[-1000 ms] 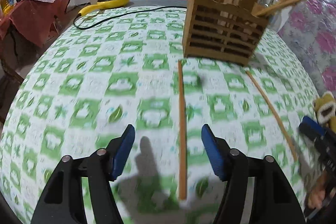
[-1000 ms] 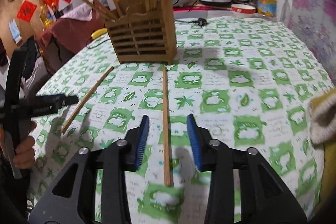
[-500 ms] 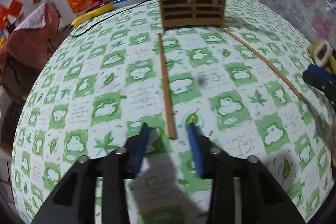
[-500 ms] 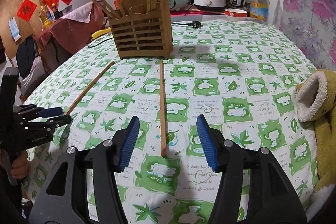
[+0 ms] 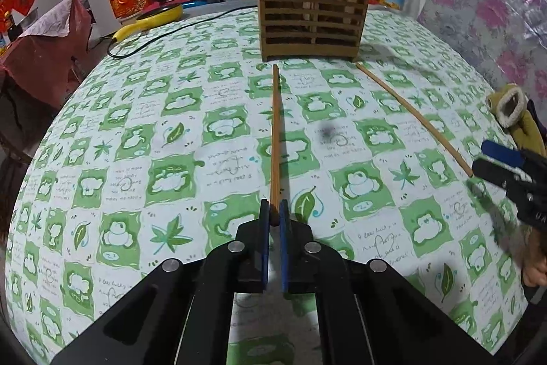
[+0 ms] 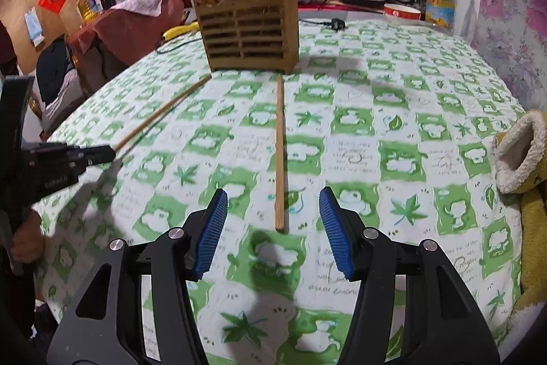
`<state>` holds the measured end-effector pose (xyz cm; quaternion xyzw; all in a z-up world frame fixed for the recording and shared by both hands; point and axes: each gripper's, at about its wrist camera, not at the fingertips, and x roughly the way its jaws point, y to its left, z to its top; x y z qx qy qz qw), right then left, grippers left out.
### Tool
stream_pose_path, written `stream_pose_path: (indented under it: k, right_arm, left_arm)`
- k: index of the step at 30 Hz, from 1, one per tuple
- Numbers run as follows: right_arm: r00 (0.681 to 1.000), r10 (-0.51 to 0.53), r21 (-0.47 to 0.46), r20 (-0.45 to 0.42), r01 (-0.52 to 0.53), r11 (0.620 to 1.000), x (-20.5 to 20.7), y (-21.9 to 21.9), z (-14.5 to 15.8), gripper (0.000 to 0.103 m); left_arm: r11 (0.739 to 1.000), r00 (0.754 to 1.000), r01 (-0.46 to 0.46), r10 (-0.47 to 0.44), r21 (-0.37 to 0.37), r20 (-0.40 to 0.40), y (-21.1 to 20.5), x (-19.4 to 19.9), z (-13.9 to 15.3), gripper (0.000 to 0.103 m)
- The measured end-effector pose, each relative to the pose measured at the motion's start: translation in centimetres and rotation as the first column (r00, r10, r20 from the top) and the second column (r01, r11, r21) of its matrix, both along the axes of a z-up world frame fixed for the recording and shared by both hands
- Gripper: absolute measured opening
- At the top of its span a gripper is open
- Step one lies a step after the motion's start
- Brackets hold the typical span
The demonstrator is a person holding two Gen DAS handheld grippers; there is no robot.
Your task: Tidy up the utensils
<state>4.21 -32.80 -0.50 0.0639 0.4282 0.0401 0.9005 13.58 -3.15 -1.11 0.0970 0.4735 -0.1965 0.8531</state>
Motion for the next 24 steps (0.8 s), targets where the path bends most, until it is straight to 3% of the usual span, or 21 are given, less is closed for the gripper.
stream_pose_path:
  k: [5, 11, 13, 17, 20, 24]
  right_arm:
    - [0.998, 0.038, -0.020, -0.055, -0.039, 0.999, 0.3, 0.8, -0.7, 0.049]
    - [0.994, 0.015, -0.012, -0.111, -0.016, 1.000, 1.0, 0.4, -1.7, 0.022]
    - [0.994, 0.013, 0.006, -0.112, -0.013, 1.000, 1.0, 0.1, -1.8, 0.007]
    - [0.995, -0.010, 0.039, -0.100, 0.014, 0.999, 0.8, -0.7, -1.7, 0.007]
    - [0.999, -0.020, 0.013, -0.030, 0.021, 1.000, 0.3, -0.6, -0.5, 0.007]
    - [0.996, -0.025, -0.021, 0.090, 0.027, 0.999, 0.1, -0.5, 3.5, 0.007]
  left_arm:
    - [1.000, 1.000, -0.004, 0.004, 0.005, 0.001, 0.0, 0.0, 0.0, 0.006]
    - [1.000, 1.000, 0.001, -0.001, 0.025, 0.002, -0.3, -0.1, -0.2, 0.006]
    - [1.000, 1.000, 0.000, 0.000, 0.028, -0.002, -0.3, 0.0, -0.3, 0.006]
    - [1.000, 1.000, -0.009, 0.009, 0.022, 0.017, -0.1, -0.1, 0.1, 0.006]
    - [0.999, 0.998, -0.027, 0.025, 0.026, 0.059, 0.1, -0.2, 1.2, 0.006]
    - [0.999, 0.989, -0.036, 0.031, 0.028, 0.144, -0.3, 0.2, 4.9, 0.006]
